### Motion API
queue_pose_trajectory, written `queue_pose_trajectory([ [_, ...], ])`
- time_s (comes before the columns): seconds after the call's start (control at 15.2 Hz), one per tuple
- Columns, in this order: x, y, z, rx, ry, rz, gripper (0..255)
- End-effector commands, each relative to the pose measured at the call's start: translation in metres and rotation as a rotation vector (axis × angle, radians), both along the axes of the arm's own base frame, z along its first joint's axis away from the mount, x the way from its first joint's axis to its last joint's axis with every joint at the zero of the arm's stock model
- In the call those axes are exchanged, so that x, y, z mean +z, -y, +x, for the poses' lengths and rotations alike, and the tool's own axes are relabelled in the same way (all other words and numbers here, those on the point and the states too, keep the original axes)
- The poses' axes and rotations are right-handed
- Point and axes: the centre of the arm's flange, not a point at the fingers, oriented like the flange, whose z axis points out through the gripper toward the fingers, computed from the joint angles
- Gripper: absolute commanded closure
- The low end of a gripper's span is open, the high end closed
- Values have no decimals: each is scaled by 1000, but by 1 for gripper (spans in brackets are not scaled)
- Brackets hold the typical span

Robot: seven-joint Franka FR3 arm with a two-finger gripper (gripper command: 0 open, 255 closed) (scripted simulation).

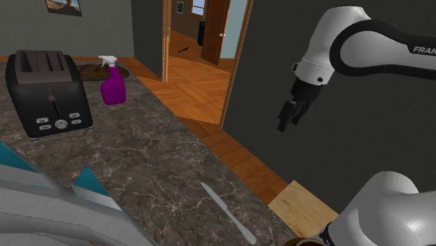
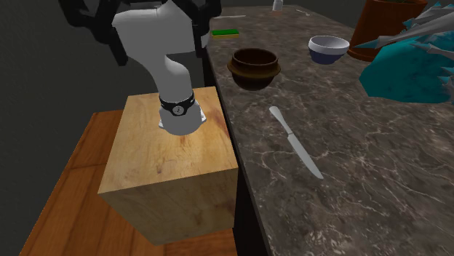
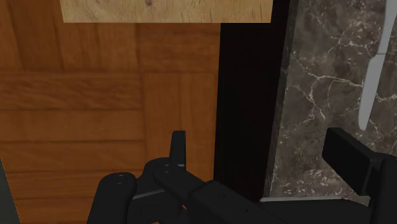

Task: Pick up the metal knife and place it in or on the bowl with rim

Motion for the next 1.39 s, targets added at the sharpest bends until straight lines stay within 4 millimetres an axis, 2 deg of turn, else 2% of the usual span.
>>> queue_pose_trajectory([
  [0.0,0,0,0,0,0,0,0],
  [1.32,-154,-201,-8,20,-2,86,0],
])
